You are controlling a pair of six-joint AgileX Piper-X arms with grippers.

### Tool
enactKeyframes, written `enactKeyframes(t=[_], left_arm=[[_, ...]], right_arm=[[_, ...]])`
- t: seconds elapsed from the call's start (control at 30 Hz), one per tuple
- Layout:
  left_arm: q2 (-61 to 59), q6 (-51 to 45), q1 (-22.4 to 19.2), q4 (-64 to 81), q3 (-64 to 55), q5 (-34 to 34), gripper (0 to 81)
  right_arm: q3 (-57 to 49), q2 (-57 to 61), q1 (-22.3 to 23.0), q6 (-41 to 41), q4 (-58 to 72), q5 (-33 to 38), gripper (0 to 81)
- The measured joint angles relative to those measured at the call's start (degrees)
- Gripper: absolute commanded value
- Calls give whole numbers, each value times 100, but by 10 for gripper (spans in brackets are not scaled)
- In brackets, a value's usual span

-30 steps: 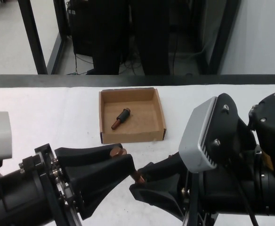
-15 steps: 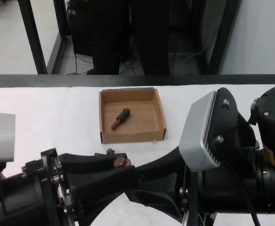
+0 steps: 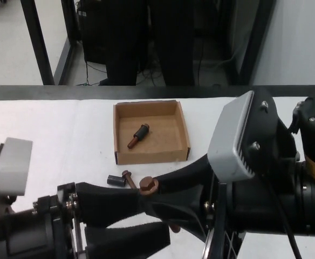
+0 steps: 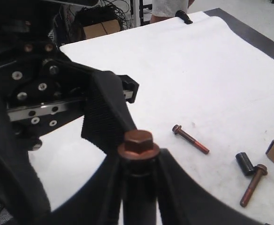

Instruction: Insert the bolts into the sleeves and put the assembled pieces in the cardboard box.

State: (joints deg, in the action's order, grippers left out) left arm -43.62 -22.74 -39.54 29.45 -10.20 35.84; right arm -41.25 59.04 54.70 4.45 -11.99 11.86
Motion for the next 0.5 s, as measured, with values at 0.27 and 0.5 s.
enactKeyframes(t=[0.27, 0.5], left_arm=[[0, 423, 78, -156, 0, -477, 531], [0, -49, 849, -1423, -167, -1183, 352]], right_arm=[[-66, 0, -142, -126, -21, -91, 3], [-588, 60, -682, -370, -422, -166, 3]])
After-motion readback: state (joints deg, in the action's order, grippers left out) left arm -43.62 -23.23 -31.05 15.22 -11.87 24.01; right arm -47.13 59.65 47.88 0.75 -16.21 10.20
